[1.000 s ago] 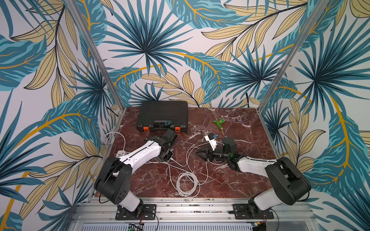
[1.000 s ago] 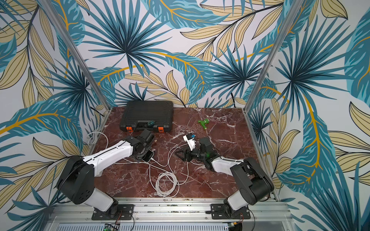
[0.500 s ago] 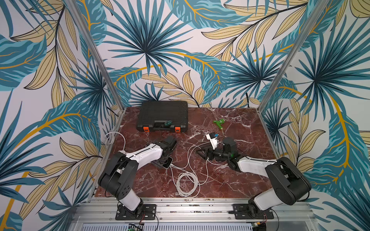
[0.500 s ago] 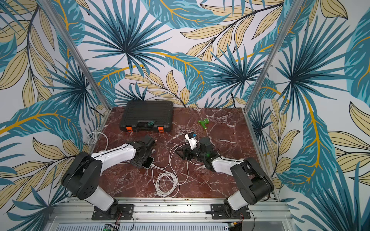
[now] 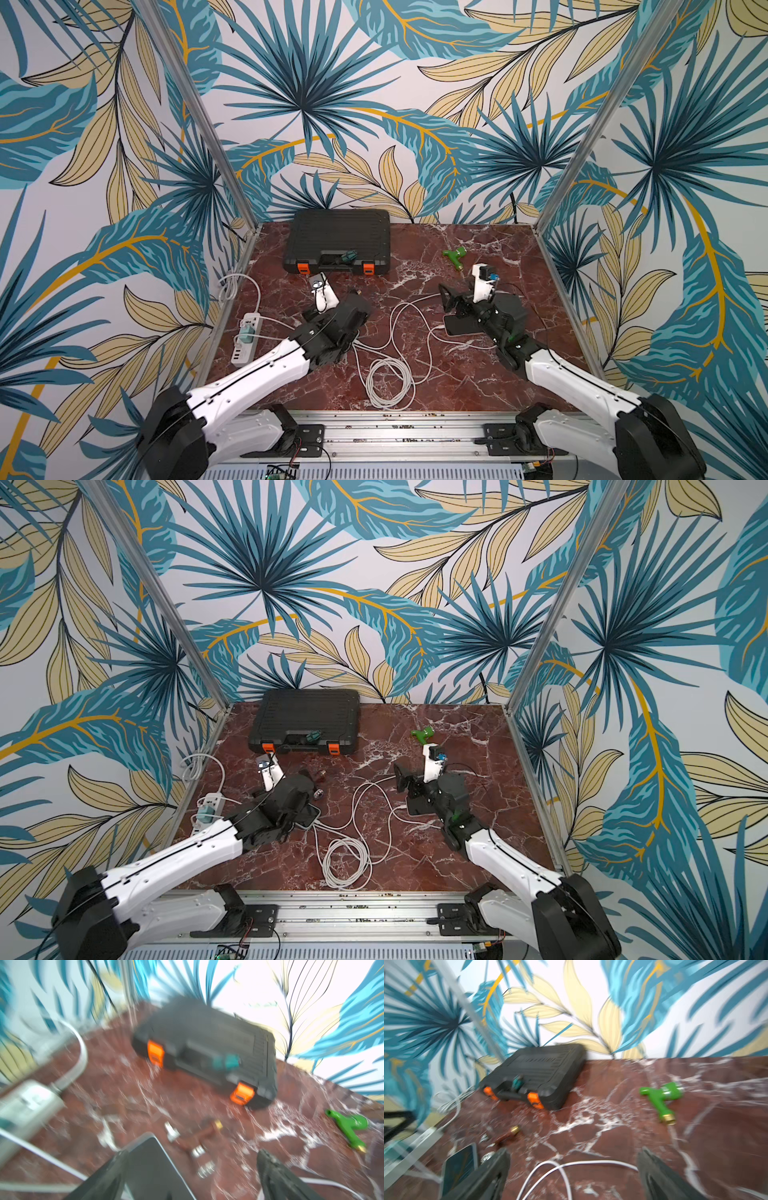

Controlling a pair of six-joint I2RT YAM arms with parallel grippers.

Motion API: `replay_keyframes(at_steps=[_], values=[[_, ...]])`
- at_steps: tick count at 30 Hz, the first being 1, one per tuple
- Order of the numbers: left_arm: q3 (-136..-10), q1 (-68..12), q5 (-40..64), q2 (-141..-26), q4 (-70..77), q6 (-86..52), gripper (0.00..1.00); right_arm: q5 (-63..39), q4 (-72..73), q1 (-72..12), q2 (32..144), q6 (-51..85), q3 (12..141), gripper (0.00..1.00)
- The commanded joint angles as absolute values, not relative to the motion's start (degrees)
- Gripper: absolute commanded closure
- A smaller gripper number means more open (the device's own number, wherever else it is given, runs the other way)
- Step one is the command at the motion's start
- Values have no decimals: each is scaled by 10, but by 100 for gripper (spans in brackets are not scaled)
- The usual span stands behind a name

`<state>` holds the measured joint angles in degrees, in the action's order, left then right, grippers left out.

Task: Plug the charging cable into the phone
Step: Reset both arms

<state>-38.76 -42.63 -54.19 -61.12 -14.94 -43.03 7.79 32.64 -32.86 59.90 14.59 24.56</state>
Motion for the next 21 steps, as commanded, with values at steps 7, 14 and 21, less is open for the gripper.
replay_keyframes(at_steps=[7, 14, 21], values=[[-142, -265, -457, -461, 265, -34, 0, 392, 430, -290, 455, 8, 80, 1], [-161, -101, -328, -640, 330, -40, 0, 396, 581, -202, 633, -25, 57, 1], [-177, -23, -160, -822, 555, -8, 0, 330, 772, -138, 793, -75, 89, 1]])
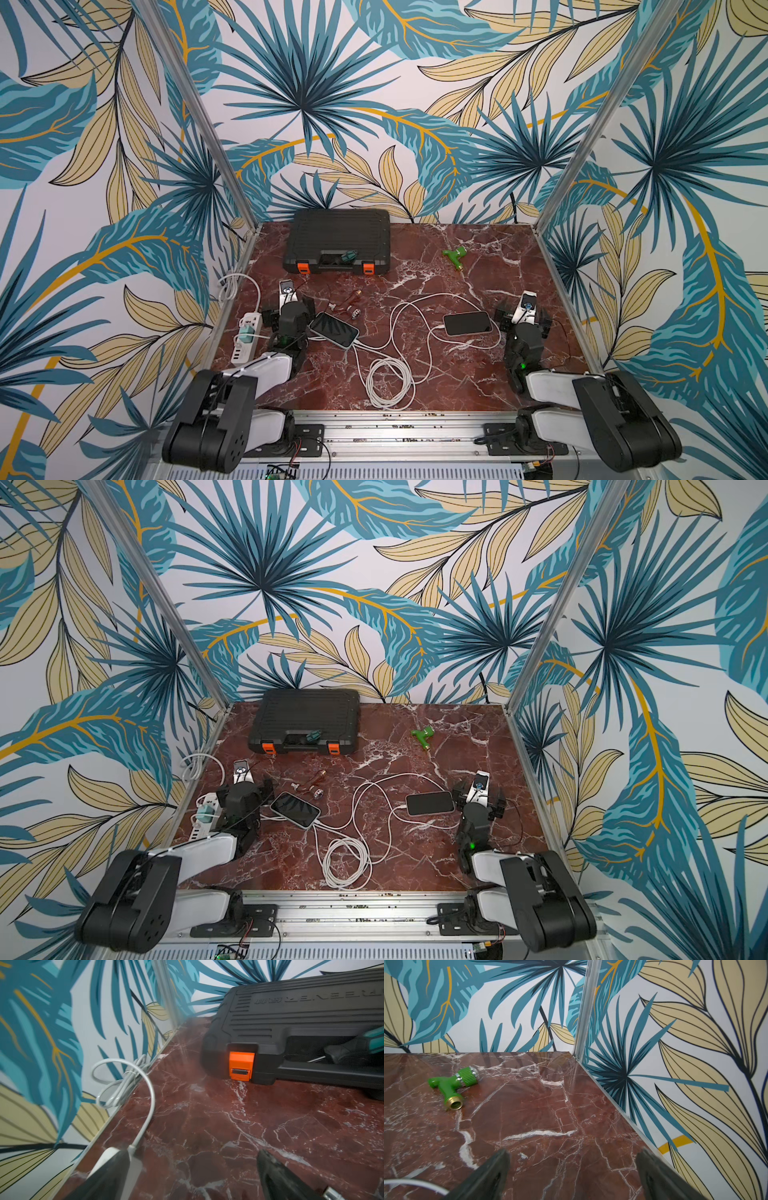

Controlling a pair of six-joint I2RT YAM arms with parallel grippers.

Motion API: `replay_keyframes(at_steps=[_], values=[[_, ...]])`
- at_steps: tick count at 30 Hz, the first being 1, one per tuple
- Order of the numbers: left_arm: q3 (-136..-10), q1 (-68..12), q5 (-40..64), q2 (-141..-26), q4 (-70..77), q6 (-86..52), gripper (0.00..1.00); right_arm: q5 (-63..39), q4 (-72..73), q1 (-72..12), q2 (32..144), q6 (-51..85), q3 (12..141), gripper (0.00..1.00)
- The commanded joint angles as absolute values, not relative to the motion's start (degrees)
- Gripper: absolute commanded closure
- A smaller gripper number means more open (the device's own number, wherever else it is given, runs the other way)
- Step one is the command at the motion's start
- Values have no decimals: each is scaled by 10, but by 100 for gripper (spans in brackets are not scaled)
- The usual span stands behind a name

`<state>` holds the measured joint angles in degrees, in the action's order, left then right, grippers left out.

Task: Plug the charging cable into the phone
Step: Reset both arms

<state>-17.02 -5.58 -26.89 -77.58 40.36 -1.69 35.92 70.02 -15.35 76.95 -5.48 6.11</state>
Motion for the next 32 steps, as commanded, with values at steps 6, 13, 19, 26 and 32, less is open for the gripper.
replay_keyframes(at_steps=[6, 13, 19, 26, 32], values=[[-177, -24, -91, -880, 600, 19, 0, 178, 1054, -75, 928, -36, 25, 1], [-201, -29, -112, -897, 580, 23, 0, 84, 802, -11, 876, 25, 112, 1], [-205, -33, -103, -896, 572, 32, 0, 82, 793, -11, 871, 25, 112, 1], [-205, -33, -103, -896, 573, 32, 0, 83, 787, -11, 872, 25, 114, 1], [-205, -33, -103, -896, 573, 32, 0, 81, 786, -11, 872, 23, 116, 1]])
